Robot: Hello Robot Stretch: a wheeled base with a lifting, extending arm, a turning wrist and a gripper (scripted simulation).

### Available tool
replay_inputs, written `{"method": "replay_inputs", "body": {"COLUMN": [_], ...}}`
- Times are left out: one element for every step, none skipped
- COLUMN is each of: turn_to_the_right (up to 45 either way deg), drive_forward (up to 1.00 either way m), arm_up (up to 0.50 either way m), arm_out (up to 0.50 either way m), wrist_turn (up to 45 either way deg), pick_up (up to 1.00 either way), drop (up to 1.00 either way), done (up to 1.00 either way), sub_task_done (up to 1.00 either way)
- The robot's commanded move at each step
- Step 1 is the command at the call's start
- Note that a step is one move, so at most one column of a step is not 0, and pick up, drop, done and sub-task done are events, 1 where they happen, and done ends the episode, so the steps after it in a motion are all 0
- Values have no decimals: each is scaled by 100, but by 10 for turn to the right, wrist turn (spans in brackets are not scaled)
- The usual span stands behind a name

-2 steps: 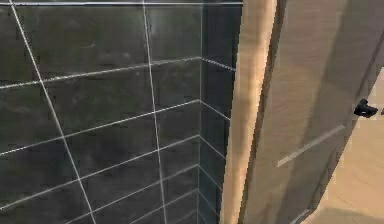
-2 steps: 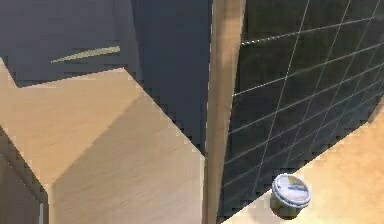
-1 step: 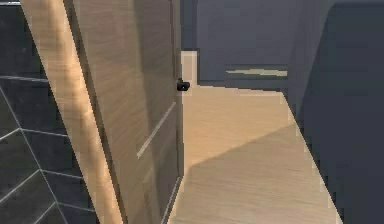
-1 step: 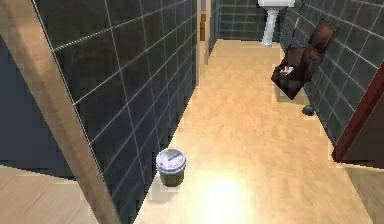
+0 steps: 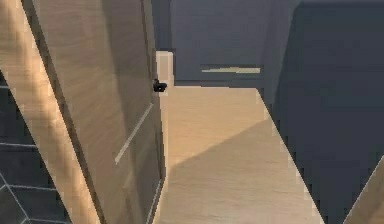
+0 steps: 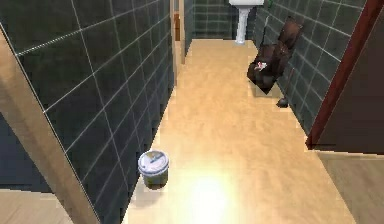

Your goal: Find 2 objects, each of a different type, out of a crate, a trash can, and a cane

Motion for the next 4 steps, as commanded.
{"method": "replay_inputs", "body": {"turn_to_the_right": [0,30,0,120], "drive_forward": [30,0,100,0], "arm_up": [0,0,0,0], "arm_out": [0,0,0,0], "wrist_turn": [0,0,0,0], "pick_up": [0,0,0,0], "drop": [0,0,0,0], "done": [0,0,0,0], "sub_task_done": [0,0,0,0]}}
